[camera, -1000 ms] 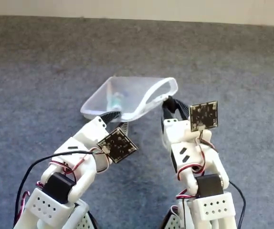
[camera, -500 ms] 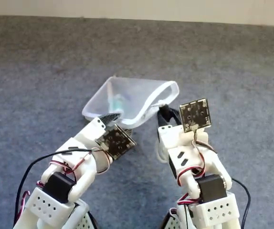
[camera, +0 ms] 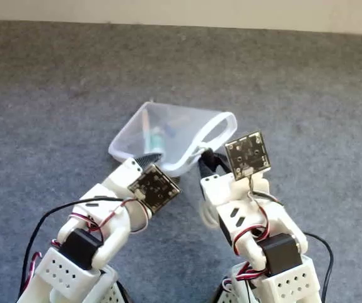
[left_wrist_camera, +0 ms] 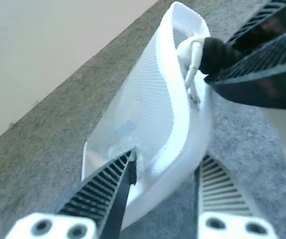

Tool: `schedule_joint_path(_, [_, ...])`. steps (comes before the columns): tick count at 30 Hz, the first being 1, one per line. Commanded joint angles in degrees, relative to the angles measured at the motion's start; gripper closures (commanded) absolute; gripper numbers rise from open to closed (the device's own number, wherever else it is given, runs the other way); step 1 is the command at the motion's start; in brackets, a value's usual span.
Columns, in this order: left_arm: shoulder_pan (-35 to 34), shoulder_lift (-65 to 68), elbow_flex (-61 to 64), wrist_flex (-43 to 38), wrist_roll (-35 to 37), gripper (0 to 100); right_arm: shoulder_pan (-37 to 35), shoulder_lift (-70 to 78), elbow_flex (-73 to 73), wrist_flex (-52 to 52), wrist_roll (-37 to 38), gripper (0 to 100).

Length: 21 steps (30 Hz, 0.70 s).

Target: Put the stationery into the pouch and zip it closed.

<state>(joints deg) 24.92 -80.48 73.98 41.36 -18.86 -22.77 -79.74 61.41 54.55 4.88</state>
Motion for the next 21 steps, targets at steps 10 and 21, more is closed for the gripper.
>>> schedule_joint_path(10, [2.95,-0.92,3.12,-8.35,0.18,93,-2.42,-6.99,-5.32,1.98,0.53,99.4])
schedule_joint_path(21, [2.77,-1.27,1.54,-2.99,-4.84,99,7.52,-2.86,-5.23,-4.7,-3.69,99.4])
